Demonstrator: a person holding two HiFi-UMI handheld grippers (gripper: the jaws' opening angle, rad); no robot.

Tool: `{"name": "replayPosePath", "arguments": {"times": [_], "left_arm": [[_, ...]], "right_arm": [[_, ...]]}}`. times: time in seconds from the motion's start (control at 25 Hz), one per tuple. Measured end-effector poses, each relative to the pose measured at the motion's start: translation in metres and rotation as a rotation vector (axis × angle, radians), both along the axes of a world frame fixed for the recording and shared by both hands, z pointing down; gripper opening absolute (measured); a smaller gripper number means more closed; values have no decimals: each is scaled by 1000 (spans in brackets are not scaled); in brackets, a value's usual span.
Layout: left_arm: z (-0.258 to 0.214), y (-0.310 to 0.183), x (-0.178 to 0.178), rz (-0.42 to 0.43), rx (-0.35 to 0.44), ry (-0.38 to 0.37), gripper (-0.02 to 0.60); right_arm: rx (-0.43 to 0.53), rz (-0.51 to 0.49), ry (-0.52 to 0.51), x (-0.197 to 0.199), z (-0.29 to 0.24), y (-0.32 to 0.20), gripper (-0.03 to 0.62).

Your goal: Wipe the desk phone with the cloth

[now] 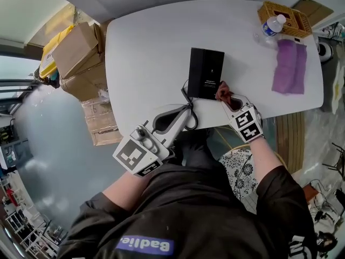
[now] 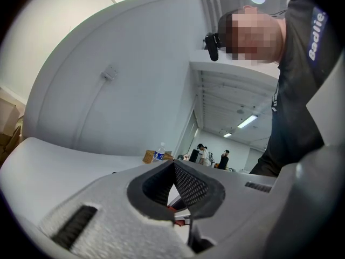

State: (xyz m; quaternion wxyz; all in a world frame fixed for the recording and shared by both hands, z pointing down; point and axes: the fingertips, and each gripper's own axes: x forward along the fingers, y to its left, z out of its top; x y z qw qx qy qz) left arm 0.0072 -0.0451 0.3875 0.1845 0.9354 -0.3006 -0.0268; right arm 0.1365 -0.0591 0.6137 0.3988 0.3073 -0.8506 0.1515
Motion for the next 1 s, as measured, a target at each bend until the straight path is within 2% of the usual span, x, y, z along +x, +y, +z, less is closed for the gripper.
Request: {"name": "replayPosePath", "arguments": {"times": [0.2,0.4,0.56,0.68,1.0], "left_arm": [[-12,21,-18,39,27,15,0],[-35,33,-35,86,72,-10,1],[-50,14,-40,57,98,-10,0],[-56,-12,-31,29,117,-15,0],[-40,-88,4,-61,71,-14,1]], "right_arm": [[32,86,48,6,-15,13,71],[110,184,38,13,-71,7,72],[188,164,40,17,-107,-27,71],[225,132,28,18,-125,-62,71],[180,-2,1,22,-108,-148,71]]}}
